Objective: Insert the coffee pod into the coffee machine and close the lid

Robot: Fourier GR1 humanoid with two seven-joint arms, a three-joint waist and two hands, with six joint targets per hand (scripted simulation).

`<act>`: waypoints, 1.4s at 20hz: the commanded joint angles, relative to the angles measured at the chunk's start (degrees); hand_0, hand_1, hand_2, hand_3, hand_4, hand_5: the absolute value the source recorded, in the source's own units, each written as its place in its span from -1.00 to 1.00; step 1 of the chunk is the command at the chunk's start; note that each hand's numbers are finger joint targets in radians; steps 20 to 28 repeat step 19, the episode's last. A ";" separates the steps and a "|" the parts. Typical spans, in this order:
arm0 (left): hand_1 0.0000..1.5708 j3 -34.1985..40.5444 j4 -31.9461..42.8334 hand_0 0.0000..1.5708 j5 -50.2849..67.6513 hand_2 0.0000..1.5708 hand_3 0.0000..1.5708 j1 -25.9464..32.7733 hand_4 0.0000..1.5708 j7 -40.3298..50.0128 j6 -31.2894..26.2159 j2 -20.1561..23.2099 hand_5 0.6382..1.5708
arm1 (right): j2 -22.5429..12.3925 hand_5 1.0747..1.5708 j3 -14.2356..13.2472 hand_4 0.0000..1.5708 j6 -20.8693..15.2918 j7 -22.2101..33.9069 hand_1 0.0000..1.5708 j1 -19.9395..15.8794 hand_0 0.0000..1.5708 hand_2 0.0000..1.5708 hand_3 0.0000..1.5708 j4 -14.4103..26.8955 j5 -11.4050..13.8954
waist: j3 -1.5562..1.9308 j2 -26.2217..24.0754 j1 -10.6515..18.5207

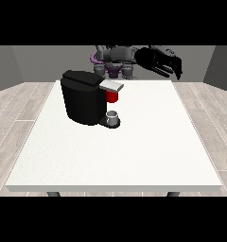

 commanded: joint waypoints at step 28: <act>-1.00 5.08 3.06 -1.00 2.11 -1.00 -1.00 12.49 -0.66 -4.14 -0.12 3.28 1.00 | 17.38 1.00 10.90 -0.67 1.08 -18.35 -1.00 10.71 -1.00 -1.00 -1.00 1.86 -4.77 | -0.39 -11.47 -13.82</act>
